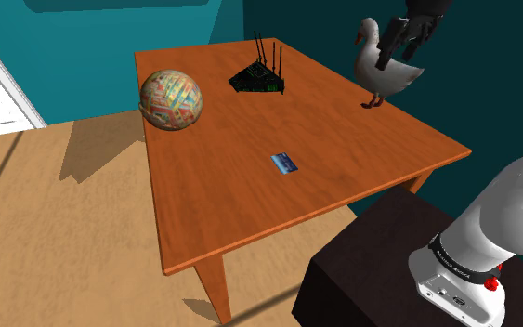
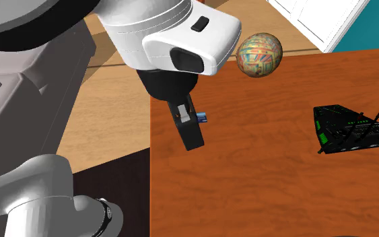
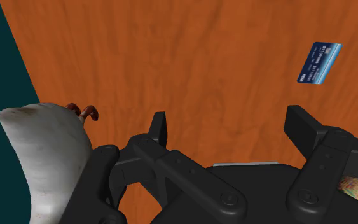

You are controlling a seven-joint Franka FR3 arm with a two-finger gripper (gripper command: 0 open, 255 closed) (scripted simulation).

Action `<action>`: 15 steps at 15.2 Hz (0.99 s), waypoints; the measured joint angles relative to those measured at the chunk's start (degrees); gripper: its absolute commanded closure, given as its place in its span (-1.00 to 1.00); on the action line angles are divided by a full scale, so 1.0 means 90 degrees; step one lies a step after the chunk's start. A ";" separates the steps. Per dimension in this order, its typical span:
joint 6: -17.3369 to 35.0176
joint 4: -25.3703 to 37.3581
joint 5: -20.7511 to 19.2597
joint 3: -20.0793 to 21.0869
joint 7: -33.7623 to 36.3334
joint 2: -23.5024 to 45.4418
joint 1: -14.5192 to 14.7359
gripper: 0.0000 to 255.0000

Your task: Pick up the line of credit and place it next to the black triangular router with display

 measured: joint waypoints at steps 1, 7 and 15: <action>0.0000 0.0000 0.0000 0.0000 0.0000 0.0000 0.0000 -1.00; 0.1236 -0.1128 0.0172 0.0510 0.0668 -0.0327 0.0093 -1.00; 0.3520 -0.2339 0.0359 0.1631 0.1982 0.0057 0.0178 -1.00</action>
